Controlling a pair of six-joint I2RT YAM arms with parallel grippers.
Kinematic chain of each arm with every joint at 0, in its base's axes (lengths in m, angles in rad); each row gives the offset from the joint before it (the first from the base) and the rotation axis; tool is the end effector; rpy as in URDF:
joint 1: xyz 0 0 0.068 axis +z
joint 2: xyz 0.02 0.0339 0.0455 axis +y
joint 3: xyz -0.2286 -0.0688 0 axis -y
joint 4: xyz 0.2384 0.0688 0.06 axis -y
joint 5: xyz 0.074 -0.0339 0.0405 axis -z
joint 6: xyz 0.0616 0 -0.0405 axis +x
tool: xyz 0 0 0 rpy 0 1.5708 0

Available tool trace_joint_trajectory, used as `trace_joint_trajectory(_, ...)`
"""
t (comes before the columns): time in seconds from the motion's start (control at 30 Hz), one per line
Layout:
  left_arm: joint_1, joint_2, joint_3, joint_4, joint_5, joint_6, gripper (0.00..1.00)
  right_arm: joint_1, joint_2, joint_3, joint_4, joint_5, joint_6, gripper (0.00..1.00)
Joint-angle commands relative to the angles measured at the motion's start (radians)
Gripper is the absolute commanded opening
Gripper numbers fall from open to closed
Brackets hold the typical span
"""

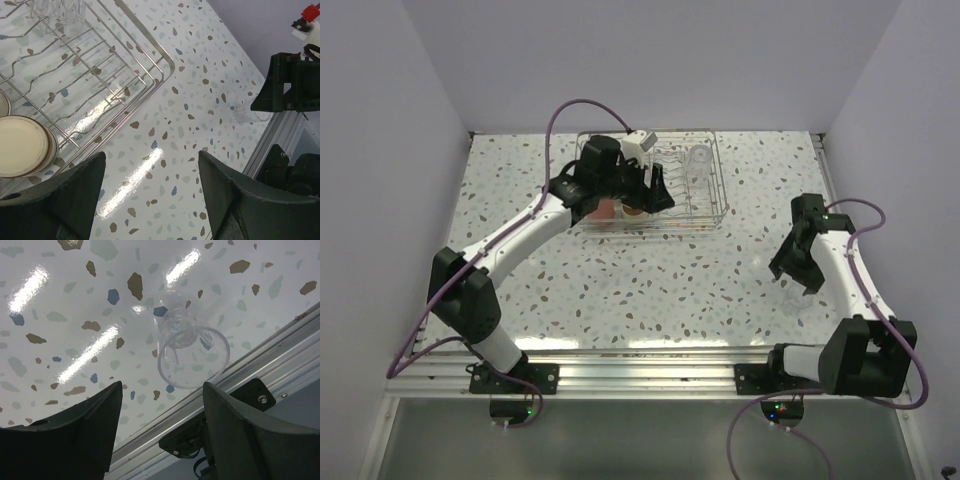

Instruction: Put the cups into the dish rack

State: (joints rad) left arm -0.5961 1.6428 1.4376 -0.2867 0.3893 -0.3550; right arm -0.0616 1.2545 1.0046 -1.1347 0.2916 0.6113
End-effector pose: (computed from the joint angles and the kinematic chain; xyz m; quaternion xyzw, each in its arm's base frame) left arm 0.3158 -0.2425 0.2898 0.1999 0.8237 -0.3783 0.3721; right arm 0.2178 -0.0312 0.1992 0.3380 0.9254 -0.1143 0.1278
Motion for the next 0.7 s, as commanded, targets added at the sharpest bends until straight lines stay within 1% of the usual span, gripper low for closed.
trace_joint_trajectory(0.0,0.002,-0.046,-0.003,0.007,0.017,0.028,0.77,-0.01,0.028,-0.024,0.099,-0.029,-0.016,0.68)
trace_joint_trajectory(0.1,0.005,-0.058,-0.003,0.007,-0.001,0.036,0.78,-0.01,0.072,-0.049,0.156,-0.023,-0.005,0.62)
trace_joint_trajectory(0.2,0.024,-0.061,-0.005,0.012,0.01,0.03,0.77,-0.01,0.106,-0.05,0.176,0.011,-0.002,0.62)
trace_joint_trajectory(0.3,0.035,-0.067,-0.012,0.018,0.013,0.025,0.77,-0.01,0.126,-0.05,0.182,0.029,-0.01,0.55)
trace_joint_trajectory(0.4,0.042,-0.077,-0.028,0.032,0.013,0.018,0.78,-0.011,0.129,-0.063,0.194,0.034,-0.024,0.42)
trace_joint_trajectory(0.43,0.045,-0.077,-0.031,0.032,0.011,0.019,0.78,-0.01,0.138,-0.067,0.2,0.035,-0.025,0.33)
trace_joint_trajectory(0.53,0.05,-0.081,-0.031,0.032,0.008,0.021,0.78,-0.01,0.155,-0.064,0.204,0.027,-0.031,0.21)
trace_joint_trajectory(0.57,0.053,-0.083,-0.031,0.031,0.005,0.022,0.78,-0.01,0.16,-0.067,0.205,0.023,-0.031,0.14)
trace_joint_trajectory(0.67,0.056,-0.083,-0.029,0.029,-0.001,0.025,0.77,-0.01,0.166,-0.067,0.21,0.014,-0.036,0.0)
